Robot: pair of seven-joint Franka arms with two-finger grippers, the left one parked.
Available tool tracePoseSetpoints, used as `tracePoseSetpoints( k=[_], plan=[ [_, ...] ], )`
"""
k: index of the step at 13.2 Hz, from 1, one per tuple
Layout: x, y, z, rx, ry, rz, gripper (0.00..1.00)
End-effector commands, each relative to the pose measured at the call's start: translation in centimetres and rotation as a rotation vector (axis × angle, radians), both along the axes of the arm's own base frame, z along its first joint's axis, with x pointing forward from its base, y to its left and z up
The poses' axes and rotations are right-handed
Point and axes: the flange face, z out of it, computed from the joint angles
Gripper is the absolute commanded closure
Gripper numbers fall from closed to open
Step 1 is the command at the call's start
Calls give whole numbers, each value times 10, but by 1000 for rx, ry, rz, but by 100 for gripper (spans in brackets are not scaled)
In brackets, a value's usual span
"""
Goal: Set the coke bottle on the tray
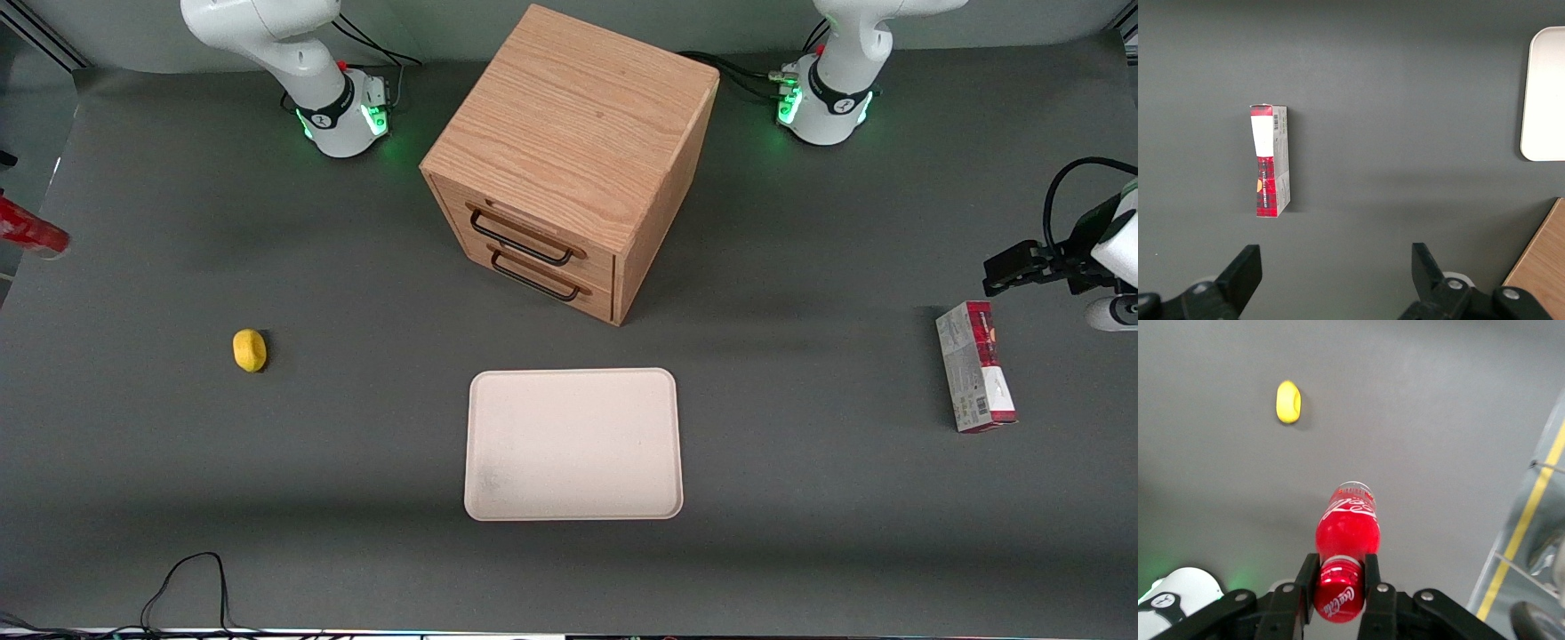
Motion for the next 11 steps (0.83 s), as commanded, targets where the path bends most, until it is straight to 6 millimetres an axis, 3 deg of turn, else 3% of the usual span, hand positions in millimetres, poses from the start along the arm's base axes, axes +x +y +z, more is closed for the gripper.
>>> tracePoseSetpoints(
  k=[1, 2, 4, 6, 8, 11],
  plan=[
    [5, 21, 68, -32, -5, 17, 94],
    [10, 28, 74, -31, 1, 20, 94],
    [33, 45, 64, 2, 5, 39, 94],
    [78, 99, 67, -6, -10, 123, 94],
    [124, 175, 67, -3, -14, 234, 94],
    [171, 295, 58, 1, -43, 273, 96]
  ],
)
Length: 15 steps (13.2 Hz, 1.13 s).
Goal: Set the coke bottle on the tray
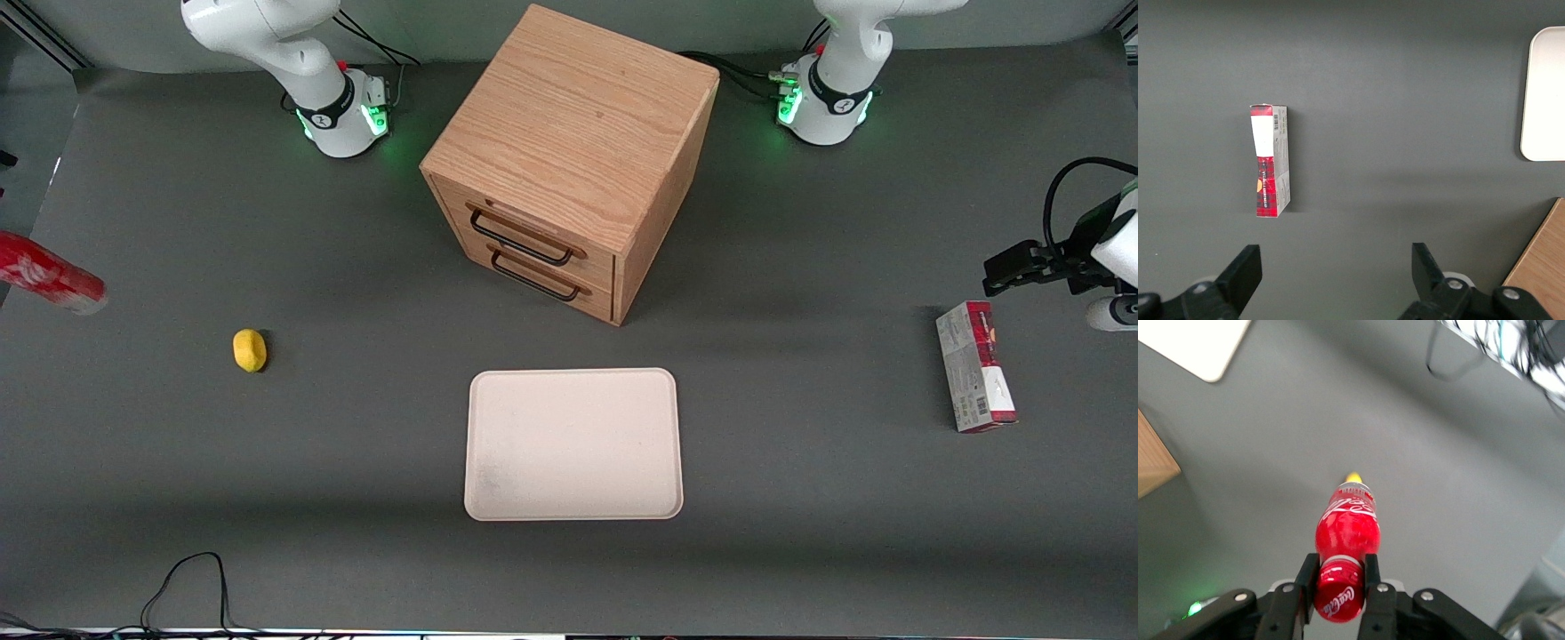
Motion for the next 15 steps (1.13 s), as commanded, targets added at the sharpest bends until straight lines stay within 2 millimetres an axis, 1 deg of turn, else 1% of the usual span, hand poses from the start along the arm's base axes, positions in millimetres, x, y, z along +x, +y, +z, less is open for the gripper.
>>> tracePoseSetpoints(
  k=[1, 2, 3, 4, 6, 7, 8, 9, 10, 11, 13, 14, 15],
  plan=[
    [36, 101, -4, 1, -11, -16, 97],
    [47, 142, -19, 12, 2, -48, 98],
    [51, 179, -28, 31, 5, -75, 98],
    [51, 209, -34, 53, 8, -120, 98],
    [48, 270, -49, 103, 10, -177, 98],
    [46, 298, -58, 93, 1, -165, 98],
    [40, 331, -66, 56, -31, -129, 99],
    [34, 359, -72, 35, -54, -110, 100],
    [32, 372, -78, 38, -59, -116, 100],
    [34, 377, -82, 45, -67, -114, 100],
    [44, 386, -99, 58, -79, -102, 100],
    [53, 391, -117, 57, -79, -97, 100],
    [65, 397, -139, 59, -82, -97, 100]
  ],
)
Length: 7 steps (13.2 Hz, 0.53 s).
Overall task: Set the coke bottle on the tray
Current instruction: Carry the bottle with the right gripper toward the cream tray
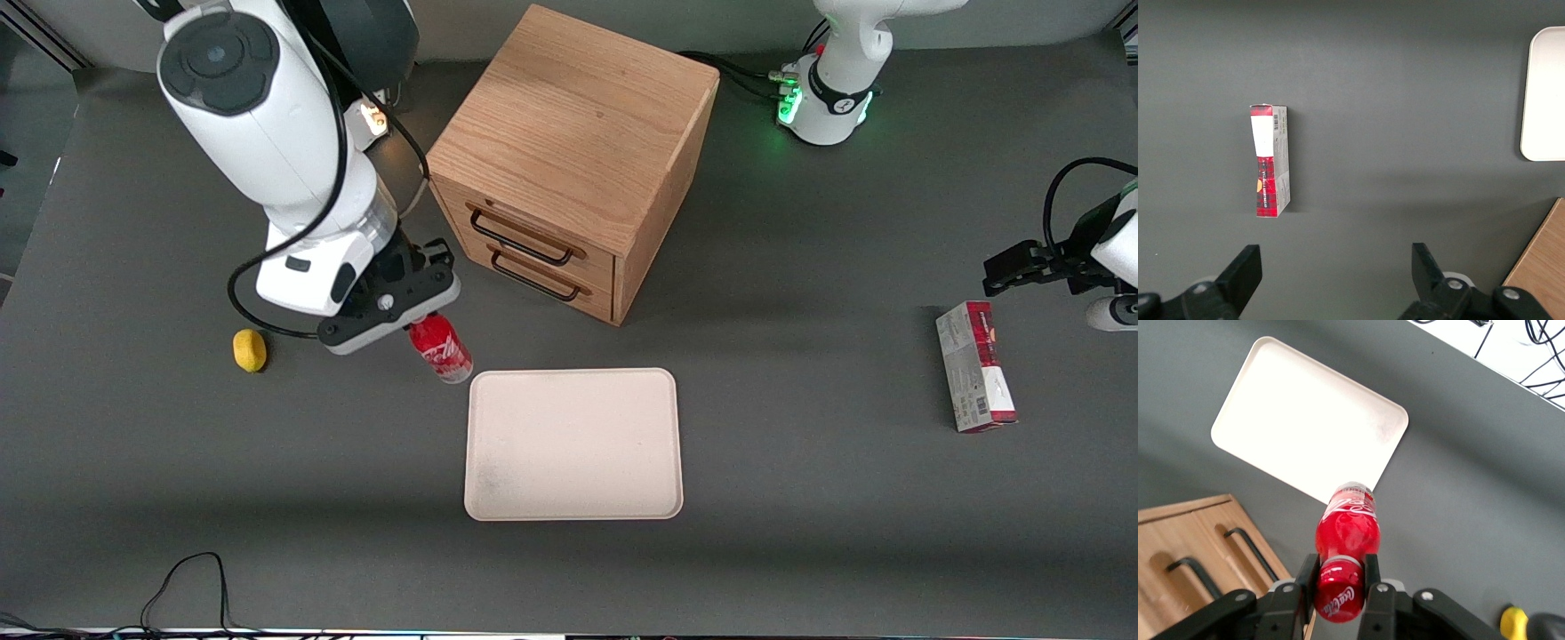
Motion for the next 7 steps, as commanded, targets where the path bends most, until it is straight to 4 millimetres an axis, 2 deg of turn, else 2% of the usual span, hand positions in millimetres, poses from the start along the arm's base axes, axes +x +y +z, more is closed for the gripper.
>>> tracePoseSetpoints(
  k=[1, 4, 7],
  plan=[
    [34, 10, -47, 8, -31, -10, 100],
    [63, 20, -120, 9, -31, -15, 100],
    [80, 28, -179, 8, -34, -13, 100]
  ],
)
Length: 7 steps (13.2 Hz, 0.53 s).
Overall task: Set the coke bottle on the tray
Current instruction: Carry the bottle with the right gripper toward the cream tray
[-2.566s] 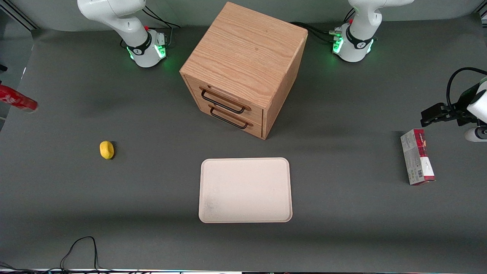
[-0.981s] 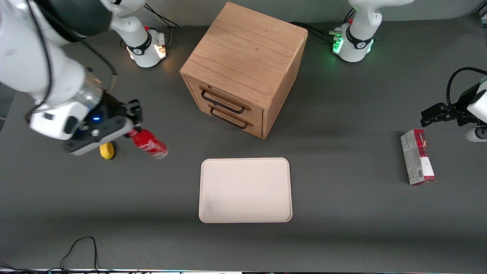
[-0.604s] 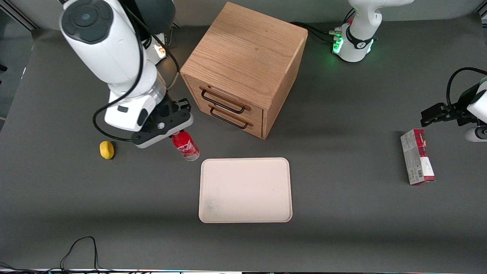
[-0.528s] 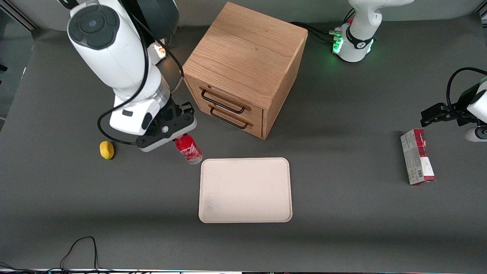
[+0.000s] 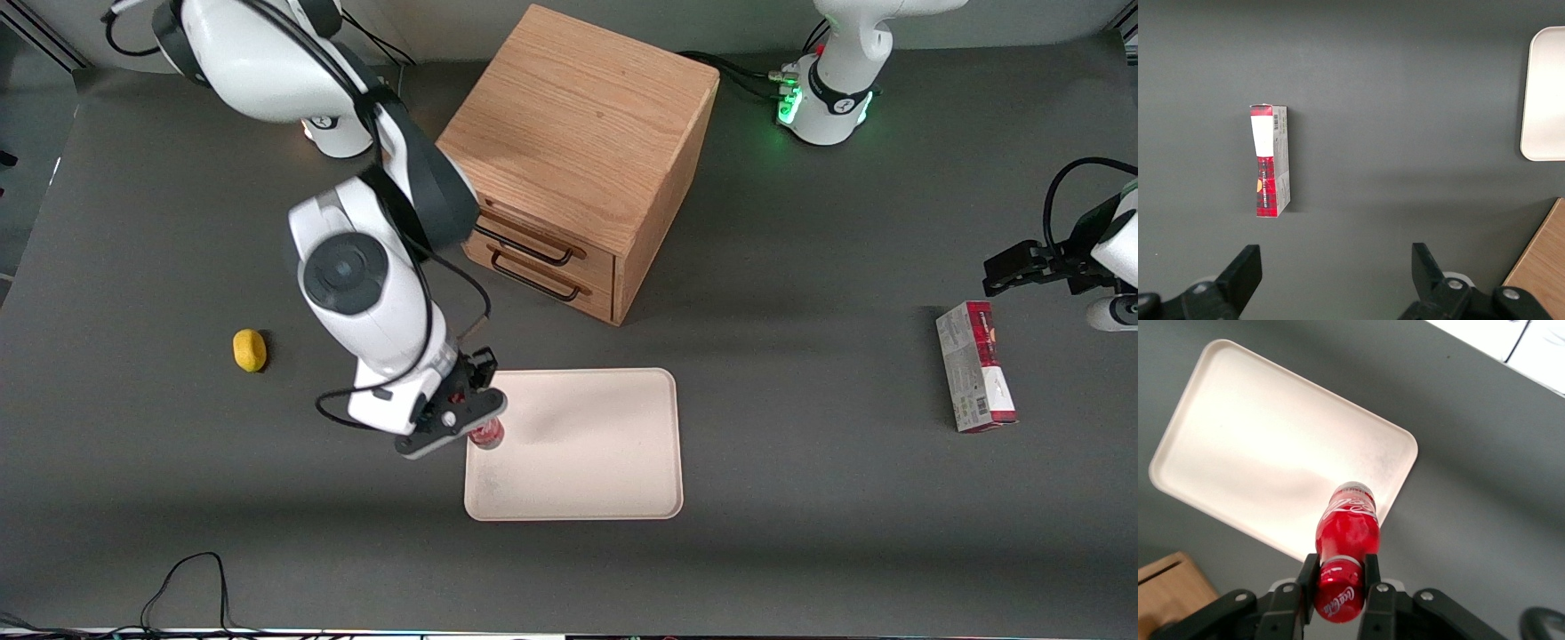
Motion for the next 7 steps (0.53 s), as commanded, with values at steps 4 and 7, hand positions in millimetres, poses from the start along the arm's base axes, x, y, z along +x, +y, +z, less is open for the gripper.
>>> tracePoseSetpoints(
  k=[4, 7],
  plan=[
    [26, -2, -64, 6, -26, -13, 100],
    [28, -4, -83, -4, -13, -15, 100]
  ],
)
